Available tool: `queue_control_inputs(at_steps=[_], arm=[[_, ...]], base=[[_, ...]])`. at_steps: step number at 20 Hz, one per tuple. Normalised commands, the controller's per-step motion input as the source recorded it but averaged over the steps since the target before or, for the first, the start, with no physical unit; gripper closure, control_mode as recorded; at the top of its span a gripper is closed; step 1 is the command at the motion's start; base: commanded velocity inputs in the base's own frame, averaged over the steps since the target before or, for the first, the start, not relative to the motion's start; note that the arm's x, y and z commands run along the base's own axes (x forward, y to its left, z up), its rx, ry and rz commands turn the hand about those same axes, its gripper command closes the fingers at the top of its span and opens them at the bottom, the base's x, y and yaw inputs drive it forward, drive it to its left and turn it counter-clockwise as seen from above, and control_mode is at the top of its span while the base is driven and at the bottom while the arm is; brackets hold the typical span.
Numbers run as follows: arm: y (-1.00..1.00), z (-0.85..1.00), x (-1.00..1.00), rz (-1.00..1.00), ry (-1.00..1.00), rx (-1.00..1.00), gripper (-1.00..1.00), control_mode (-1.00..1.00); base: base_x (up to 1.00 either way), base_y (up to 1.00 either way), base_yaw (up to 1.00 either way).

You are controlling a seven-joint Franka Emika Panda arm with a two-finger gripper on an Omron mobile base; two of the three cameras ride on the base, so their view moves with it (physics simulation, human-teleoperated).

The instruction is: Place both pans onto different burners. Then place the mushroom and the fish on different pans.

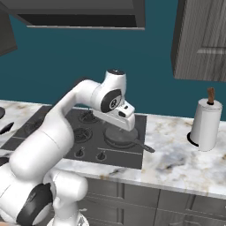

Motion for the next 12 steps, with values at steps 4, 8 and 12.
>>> queue_control_inputs(at_steps=[4, 8, 12], arm=[[0.54, 0.34, 0.0, -0.02, 0.0, 0.0, -1.0, -1.0], [0.17, 0.07, 0.0, 0.0, 0.0, 0.0, -1.0, -1.0], [0.01, 0.0, -0.16, 0.03, 0.0, -0.05, -1.0, -1.0]], base=[[0.0, 0.0, 0.0], [0.0, 0.0, 0.0], [0.0, 0.0, 0.0]])
